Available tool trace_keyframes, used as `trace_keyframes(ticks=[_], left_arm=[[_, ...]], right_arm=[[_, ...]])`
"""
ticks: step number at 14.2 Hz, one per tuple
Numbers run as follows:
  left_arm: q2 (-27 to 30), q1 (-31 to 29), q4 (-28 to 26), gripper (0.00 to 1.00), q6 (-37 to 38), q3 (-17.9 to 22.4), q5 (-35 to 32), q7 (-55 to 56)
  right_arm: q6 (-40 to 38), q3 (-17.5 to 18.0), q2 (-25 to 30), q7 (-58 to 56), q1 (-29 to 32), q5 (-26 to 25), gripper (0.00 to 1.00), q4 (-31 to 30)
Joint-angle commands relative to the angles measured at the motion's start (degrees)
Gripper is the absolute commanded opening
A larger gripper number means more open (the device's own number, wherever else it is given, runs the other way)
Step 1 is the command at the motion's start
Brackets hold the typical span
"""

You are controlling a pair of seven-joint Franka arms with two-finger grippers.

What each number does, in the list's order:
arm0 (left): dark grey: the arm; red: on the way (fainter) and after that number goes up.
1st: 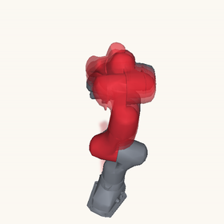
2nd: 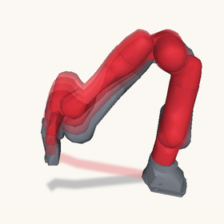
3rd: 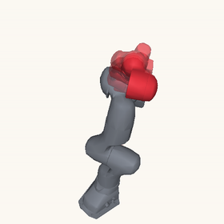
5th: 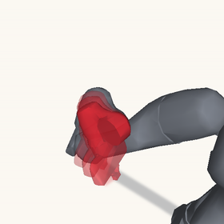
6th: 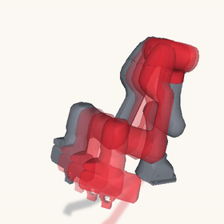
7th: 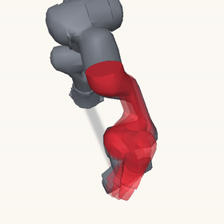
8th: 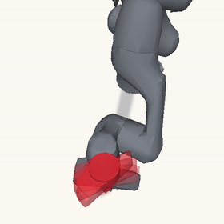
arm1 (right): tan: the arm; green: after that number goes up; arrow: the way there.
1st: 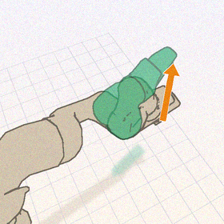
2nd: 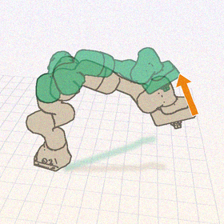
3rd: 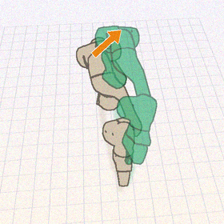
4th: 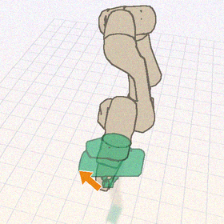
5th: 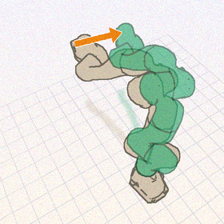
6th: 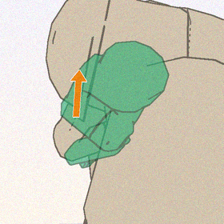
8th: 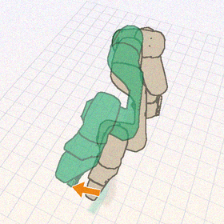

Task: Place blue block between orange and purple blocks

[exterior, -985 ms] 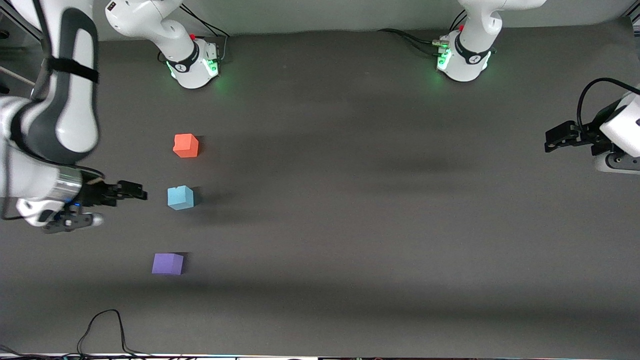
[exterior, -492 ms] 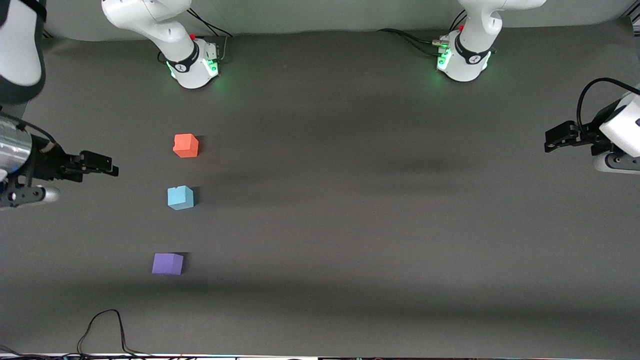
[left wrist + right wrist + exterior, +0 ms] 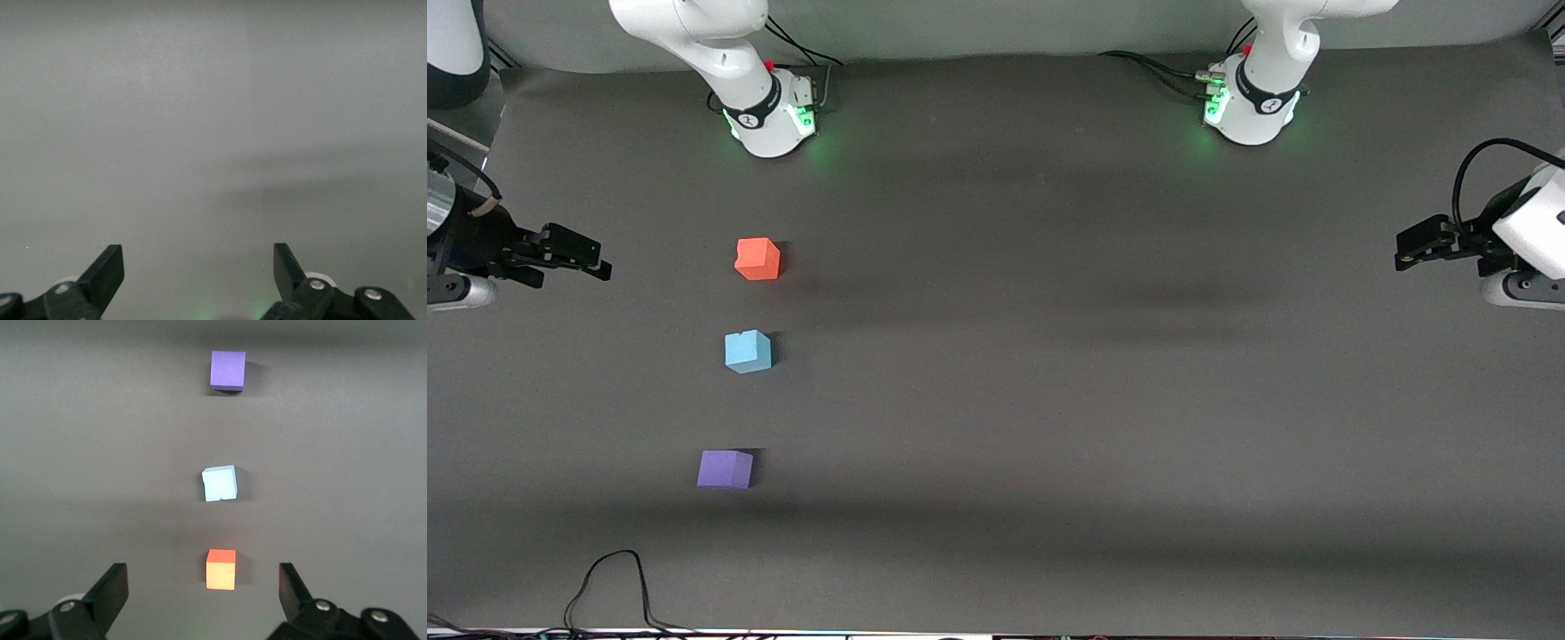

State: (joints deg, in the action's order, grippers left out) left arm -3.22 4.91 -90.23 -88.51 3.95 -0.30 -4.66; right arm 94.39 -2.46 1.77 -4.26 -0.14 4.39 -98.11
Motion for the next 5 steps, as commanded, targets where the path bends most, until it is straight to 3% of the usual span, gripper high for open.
trace_keyframes(ticks=[1,5], left_arm=[[0.93,0.89,-0.65,1.0,0.35,0.54,-0.06,0.62],[1.02,0.89,-0.65,1.0,0.35,0.54,-0.06,0.62]], right_arm=[[2.47,1.67,3.59,1.44,0.22,-1.4,1.0,-4.47],[2.03,1.67,2.98,2.49,-0.13,-1.49,1.0,-2.53]])
